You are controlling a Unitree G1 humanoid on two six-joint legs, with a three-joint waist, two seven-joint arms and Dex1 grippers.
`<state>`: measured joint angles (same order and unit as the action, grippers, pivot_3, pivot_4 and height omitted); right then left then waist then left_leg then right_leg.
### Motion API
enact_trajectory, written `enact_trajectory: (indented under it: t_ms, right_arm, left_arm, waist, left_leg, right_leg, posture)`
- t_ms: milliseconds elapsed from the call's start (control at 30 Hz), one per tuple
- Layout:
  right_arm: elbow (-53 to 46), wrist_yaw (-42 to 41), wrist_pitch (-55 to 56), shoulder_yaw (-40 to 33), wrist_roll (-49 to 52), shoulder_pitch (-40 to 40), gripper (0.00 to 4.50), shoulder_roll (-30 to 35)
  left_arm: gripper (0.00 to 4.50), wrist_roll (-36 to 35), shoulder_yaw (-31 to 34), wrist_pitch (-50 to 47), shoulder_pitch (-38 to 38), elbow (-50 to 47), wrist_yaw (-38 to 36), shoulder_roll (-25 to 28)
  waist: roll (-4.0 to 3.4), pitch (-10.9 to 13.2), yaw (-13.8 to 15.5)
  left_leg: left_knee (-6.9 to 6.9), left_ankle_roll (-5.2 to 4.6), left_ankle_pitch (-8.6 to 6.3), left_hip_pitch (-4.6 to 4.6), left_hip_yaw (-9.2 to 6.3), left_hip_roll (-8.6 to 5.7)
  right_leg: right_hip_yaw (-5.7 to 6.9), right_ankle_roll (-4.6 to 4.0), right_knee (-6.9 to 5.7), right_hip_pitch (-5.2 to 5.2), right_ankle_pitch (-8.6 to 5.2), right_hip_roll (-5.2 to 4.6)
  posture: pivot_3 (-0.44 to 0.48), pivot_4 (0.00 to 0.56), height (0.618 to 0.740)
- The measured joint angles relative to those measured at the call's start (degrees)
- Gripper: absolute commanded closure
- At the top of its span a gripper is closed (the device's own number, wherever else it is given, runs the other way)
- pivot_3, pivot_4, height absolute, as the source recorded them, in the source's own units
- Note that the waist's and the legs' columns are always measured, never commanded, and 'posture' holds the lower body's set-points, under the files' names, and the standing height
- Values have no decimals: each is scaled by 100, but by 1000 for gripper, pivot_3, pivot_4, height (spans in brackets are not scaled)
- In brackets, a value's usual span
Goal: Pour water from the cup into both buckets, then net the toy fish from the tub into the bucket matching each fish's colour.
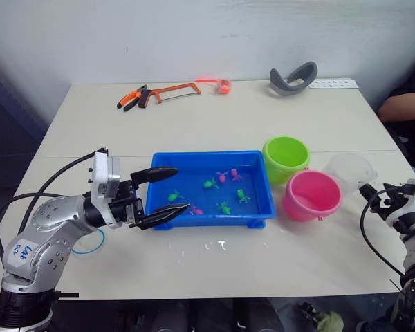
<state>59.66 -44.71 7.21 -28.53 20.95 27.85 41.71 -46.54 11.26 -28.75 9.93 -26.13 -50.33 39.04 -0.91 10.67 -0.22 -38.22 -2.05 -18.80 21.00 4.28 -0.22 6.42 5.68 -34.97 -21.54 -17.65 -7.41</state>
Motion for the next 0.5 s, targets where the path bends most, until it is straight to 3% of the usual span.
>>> enact_trajectory:
  t_ms: [167, 500]
  right_arm:
    - [17, -124, 27, 72, 0, 18, 4271, -29]
    - [17, -189, 49, 65, 64, -9, 4397, -46]
  left_arm:
    - [0, 17, 0, 28, 12, 0, -38, 0]
    - [0, 54, 0, 77, 11, 5, -57, 0]
  waist:
    - [0, 0, 13]
    - [1, 1, 8]
  left_leg:
    - [-1, 0, 0, 6, -7, 0]
    - [-2, 0, 1, 8, -9, -1]
  right_leg:
    - [8, 0, -1, 0, 0, -1]
    - [10, 1, -1, 0, 0, -1]
  posture:
    - [0, 150, 740]
    - [0, 150, 740]
